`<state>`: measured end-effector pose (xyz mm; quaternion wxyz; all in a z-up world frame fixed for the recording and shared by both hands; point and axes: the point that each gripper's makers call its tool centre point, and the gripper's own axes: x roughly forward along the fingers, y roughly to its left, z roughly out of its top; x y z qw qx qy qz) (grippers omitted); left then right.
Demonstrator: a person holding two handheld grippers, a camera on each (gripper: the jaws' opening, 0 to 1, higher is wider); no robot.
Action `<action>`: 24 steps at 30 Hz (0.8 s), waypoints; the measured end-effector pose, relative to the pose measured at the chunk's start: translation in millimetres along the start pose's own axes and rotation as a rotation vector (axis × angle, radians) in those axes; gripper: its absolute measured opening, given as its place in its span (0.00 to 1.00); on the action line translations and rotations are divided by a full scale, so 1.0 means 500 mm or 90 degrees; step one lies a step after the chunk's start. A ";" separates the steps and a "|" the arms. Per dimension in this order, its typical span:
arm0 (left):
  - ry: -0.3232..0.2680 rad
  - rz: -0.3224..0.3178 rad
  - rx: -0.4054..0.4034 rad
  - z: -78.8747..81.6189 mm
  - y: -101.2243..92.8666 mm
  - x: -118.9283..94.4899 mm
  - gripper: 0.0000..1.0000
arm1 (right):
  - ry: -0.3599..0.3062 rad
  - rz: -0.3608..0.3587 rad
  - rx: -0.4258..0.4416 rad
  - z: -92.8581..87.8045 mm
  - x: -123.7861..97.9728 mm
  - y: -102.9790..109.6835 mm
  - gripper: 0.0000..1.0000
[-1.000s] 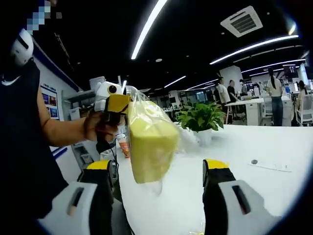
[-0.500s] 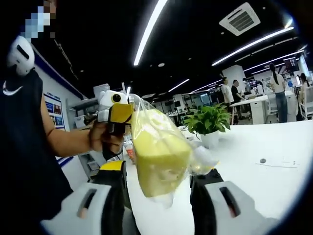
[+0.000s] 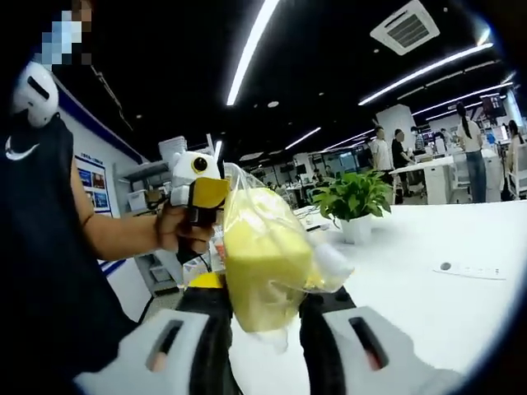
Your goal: Compare the silicone blocks by pressing each to a similar depth, holding the contact briefly, and releasing to observe deformation and rebound differences across the visible hardness samples.
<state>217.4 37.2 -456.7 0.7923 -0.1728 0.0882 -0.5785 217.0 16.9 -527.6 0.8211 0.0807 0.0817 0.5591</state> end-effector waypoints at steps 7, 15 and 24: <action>0.011 -0.002 0.000 -0.033 0.004 -0.011 0.00 | 0.013 -0.001 -0.019 -0.031 0.000 0.005 0.23; 0.028 -0.008 0.021 -0.037 -0.006 -0.001 0.00 | 0.031 -0.002 -0.033 -0.027 -0.016 0.002 0.15; 0.039 0.002 0.053 -0.044 0.003 0.000 0.00 | 0.058 -0.001 -0.021 -0.036 -0.015 0.003 0.08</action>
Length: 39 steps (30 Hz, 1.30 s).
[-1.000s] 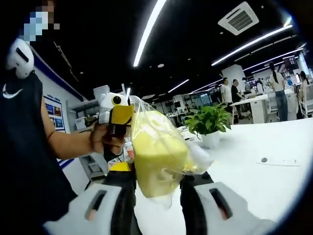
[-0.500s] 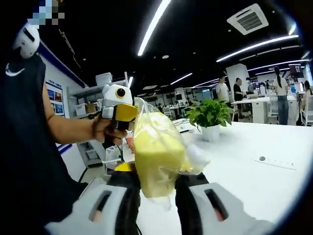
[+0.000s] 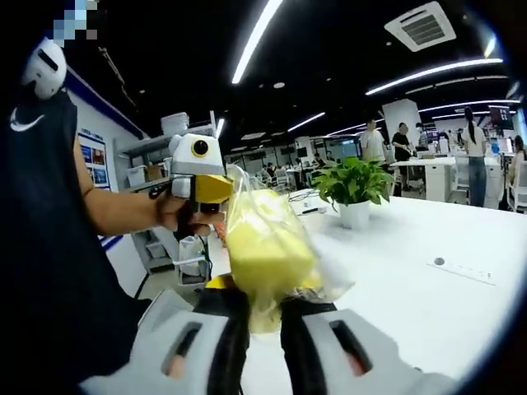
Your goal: Compare the silicone blocks by pressing each to a similar depth, holding the contact briefly, and releasing to observe deformation and rebound differences across the visible hardness samples.
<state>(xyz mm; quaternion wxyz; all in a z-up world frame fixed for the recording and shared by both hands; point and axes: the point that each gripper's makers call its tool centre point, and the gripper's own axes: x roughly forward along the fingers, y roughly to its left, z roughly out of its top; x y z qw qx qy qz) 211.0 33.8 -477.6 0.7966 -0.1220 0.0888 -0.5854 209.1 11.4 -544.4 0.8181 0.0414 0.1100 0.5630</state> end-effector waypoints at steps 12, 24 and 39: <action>0.023 0.003 0.023 -0.014 0.001 -0.008 0.00 | 0.034 0.004 0.027 -0.015 0.001 0.013 0.08; 0.023 0.011 0.066 -0.016 0.007 -0.023 0.00 | 0.040 -0.008 0.015 -0.016 0.013 0.011 0.05; 0.043 0.013 0.102 -0.045 -0.002 -0.026 0.00 | 0.063 -0.005 0.035 -0.042 0.009 0.018 0.04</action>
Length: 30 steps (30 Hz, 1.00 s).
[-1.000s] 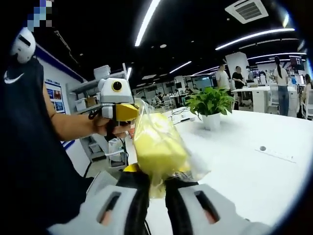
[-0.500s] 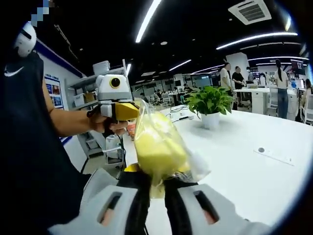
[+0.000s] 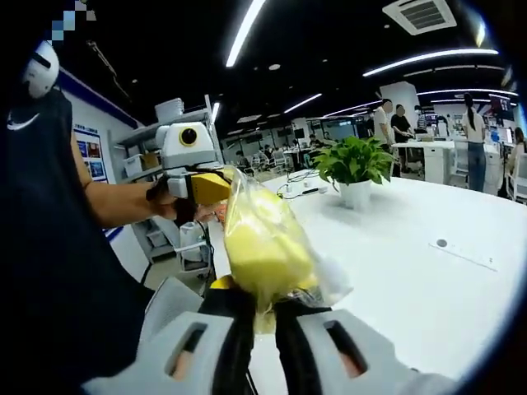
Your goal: Compare the silicone blocks by pressing each to a similar depth, holding the contact briefly, and releasing to observe deformation and rebound differences across the visible hardness samples.
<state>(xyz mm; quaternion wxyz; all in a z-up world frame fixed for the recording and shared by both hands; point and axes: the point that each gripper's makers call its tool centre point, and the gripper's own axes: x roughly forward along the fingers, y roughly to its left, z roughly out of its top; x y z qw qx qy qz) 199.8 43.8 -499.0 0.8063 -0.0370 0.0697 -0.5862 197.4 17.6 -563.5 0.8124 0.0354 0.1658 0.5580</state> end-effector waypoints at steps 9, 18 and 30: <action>-0.001 0.011 -0.001 0.002 0.002 0.000 0.00 | -0.001 0.006 0.007 0.000 0.002 0.005 0.03; 0.005 0.022 0.005 0.002 0.009 0.007 0.02 | -0.001 0.017 0.008 0.009 0.005 0.003 0.03; -0.003 0.024 0.011 0.005 -0.001 0.014 0.00 | 0.012 0.045 0.029 0.006 -0.005 0.013 0.03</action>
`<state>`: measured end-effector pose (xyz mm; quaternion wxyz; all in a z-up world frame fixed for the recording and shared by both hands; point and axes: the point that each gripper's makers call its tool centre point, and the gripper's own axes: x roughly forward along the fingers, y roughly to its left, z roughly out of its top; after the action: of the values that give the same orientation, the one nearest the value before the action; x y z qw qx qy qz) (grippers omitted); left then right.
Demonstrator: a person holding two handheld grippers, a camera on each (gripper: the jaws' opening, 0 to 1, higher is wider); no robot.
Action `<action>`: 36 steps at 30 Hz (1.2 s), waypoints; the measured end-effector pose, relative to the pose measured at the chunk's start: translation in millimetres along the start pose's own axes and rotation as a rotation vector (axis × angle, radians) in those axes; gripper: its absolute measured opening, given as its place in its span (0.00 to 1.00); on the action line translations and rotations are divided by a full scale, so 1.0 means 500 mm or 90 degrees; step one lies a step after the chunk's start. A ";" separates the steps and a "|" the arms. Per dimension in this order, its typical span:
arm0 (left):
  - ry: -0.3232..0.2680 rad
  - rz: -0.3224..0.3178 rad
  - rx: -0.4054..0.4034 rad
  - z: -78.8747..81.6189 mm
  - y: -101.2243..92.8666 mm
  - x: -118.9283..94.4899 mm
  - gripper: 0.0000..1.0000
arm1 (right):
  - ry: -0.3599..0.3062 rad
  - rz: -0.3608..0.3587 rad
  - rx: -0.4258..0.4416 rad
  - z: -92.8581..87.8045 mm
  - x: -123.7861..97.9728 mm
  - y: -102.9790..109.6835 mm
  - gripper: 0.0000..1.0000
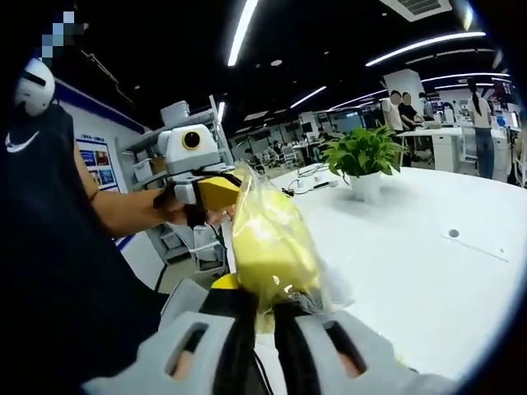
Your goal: Compare the silicone blocks by pressing each to a similar depth, holding the contact briefly, and releasing to observe deformation and rebound differences across the visible hardness samples.
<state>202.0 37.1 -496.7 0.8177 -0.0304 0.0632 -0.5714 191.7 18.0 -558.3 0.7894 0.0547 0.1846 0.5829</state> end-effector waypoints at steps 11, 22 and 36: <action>-0.005 0.015 -0.020 0.016 0.001 -0.014 0.00 | -0.037 0.005 0.017 0.014 0.010 0.007 0.09; -0.033 0.019 -0.024 0.038 -0.004 -0.012 0.00 | -0.057 -0.034 -0.014 0.027 0.011 -0.011 0.24; -0.046 0.032 -0.044 0.045 0.023 -0.020 0.00 | -0.075 -0.092 -0.021 0.033 0.009 -0.041 0.66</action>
<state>212.3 50.0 -475.1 0.8322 -0.0777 0.0538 -0.5464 217.3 17.8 -550.5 0.8396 0.0620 0.1317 0.5233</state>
